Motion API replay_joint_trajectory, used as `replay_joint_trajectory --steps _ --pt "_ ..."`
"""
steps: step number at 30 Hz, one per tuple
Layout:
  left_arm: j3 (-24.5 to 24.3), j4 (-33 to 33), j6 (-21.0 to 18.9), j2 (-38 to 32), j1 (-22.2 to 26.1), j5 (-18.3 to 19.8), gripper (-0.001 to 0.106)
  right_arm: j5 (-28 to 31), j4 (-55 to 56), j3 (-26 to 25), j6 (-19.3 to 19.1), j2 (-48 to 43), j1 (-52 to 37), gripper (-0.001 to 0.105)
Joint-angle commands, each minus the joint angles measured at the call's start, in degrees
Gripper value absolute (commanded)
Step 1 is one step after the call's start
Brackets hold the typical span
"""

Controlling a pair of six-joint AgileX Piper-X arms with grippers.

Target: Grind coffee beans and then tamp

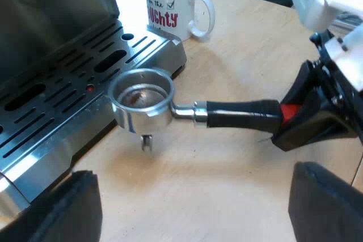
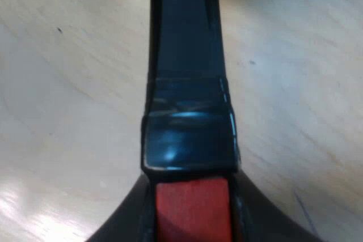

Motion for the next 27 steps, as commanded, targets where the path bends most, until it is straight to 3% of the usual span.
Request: replay_joint_trajectory --steps 1,9,14,22,27 --pt "-0.4 -0.3 -1.8 -0.2 -0.2 -0.1 0.070 1.5 -3.3 1.2 -0.8 -0.8 -0.1 0.000" --pt "-0.4 -0.3 -2.5 -0.2 -0.2 -0.1 0.070 1.3 -7.3 2.2 -1.2 2.7 -0.7 0.000" --pt "-0.4 -0.3 -2.5 -0.2 -0.2 -1.1 0.070 -2.9 -12.3 2.2 -1.2 7.1 -4.2 0.000" --pt "0.7 -0.4 -2.3 -0.2 -0.2 -9.7 0.070 -4.8 -15.8 2.2 -1.2 10.5 -6.1 0.000" --pt "4.2 -0.4 -2.3 -0.1 -0.2 -10.5 0.070 -4.8 -16.0 2.2 -1.2 12.7 -6.1 0.000"
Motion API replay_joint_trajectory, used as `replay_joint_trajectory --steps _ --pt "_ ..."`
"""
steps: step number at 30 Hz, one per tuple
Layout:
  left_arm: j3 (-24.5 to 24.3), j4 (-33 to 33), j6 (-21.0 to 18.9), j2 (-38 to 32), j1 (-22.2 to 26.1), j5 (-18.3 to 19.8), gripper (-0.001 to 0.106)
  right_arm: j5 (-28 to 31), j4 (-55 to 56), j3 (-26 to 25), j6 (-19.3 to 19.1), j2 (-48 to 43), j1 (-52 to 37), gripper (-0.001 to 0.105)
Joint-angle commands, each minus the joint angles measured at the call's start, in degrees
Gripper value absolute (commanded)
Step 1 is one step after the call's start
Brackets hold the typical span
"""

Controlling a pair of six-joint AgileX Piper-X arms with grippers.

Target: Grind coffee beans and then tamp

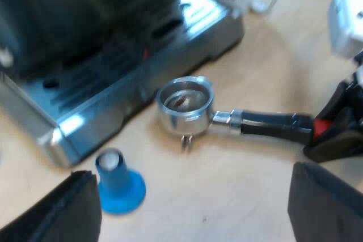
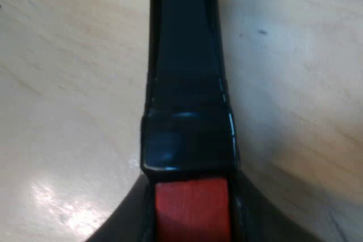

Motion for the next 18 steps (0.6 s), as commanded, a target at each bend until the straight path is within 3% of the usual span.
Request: replay_joint_trajectory --steps 1,12,16,18 --pt "1.8 -1.4 -1.1 -0.1 -0.2 -0.9 0.070 1.3 -2.5 -0.5 -0.7 0.6 -0.3 0.000" --pt "1.8 -2.4 -1.1 -0.1 -0.2 -0.9 0.070 1.3 -4.3 -0.5 -0.7 2.4 -0.3 0.003" --pt "1.8 -2.3 -1.1 -0.1 -0.2 -0.9 0.070 1.3 -4.3 -0.5 -0.7 2.4 -0.3 0.033" --pt "1.8 -2.0 -1.1 -0.1 -0.2 -0.9 0.070 1.3 -4.3 -0.5 -0.7 2.4 -0.3 0.041"
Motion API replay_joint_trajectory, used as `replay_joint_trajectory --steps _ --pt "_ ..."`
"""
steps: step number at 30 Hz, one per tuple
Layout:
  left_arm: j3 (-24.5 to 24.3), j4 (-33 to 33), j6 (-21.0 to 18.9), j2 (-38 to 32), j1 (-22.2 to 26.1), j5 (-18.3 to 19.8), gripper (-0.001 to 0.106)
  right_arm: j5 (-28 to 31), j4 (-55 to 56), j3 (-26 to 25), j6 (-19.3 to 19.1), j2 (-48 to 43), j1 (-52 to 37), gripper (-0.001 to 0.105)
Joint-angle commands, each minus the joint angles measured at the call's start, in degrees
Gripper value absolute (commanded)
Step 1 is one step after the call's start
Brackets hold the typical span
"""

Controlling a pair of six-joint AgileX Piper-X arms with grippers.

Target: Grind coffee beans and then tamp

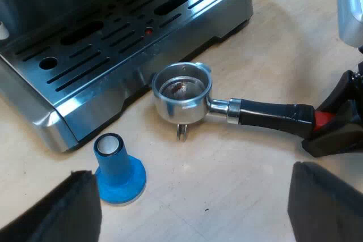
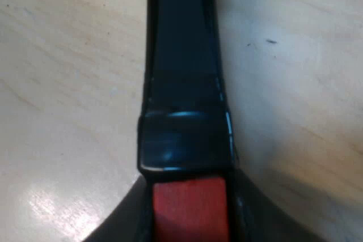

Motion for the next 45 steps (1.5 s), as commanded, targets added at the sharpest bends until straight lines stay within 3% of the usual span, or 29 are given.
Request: replay_joint_trajectory --steps 1,4,12,33,42,45 --pt "-0.3 -0.4 -0.6 -0.2 -0.2 -0.6 0.070 0.7 -1.0 -0.5 -0.6 0.0 -0.3 0.054" --pt "-0.3 -0.2 -0.6 -0.2 -0.2 -0.6 0.070 0.7 -1.0 -0.5 -0.6 0.0 -0.3 0.063" --pt "-0.3 -0.1 -0.6 -0.2 -0.2 -0.6 0.070 0.7 2.3 -1.0 -0.6 0.0 -0.3 0.063" --pt "-0.3 -0.1 -0.6 -0.2 -0.2 -0.6 0.070 -0.2 35.0 -16.5 -0.6 -0.1 -0.3 0.063" --pt "-0.3 -0.1 -0.6 -0.2 -0.2 -0.6 0.070 -0.1 35.7 -18.3 -0.6 -6.2 -0.3 0.063" --pt "-0.3 -0.1 -0.6 -0.2 -0.2 -0.6 0.070 0.2 33.4 -18.3 -2.4 -13.1 -0.3 0.063"
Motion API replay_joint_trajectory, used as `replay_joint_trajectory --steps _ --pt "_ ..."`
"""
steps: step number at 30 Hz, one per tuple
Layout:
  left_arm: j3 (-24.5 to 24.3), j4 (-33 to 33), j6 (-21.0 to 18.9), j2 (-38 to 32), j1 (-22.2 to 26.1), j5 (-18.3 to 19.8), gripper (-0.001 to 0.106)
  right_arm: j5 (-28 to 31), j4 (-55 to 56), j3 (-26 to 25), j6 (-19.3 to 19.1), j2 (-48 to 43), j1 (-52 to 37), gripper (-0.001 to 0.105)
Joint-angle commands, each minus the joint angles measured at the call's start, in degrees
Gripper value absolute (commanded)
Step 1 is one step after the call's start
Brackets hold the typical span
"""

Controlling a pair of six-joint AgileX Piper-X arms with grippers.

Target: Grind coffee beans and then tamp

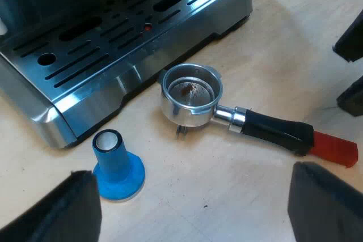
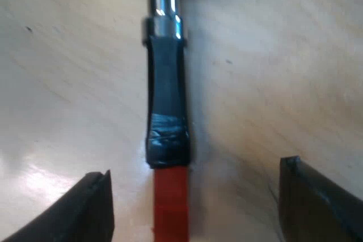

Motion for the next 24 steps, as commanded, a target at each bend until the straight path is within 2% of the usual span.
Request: replay_joint_trajectory --steps 1,8,15,24 --pt "-0.3 -0.5 -0.6 -0.2 -0.2 -0.6 0.070 0.2 -2.0 -0.5 -2.8 -5.3 -0.3 0.063" --pt "-0.3 -0.5 -0.6 -0.2 -0.2 -0.6 0.070 0.2 -8.2 -0.5 -10.4 -11.6 -0.2 0.063" --pt "-0.3 -0.5 -0.6 -0.2 -0.2 -0.6 0.070 -0.1 -11.4 -0.5 -16.2 -13.0 -0.2 0.063" --pt "-0.3 -0.7 -0.6 -0.2 -0.2 -1.4 0.070 -0.1 -13.3 -0.5 -16.2 -12.8 -0.2 0.063"
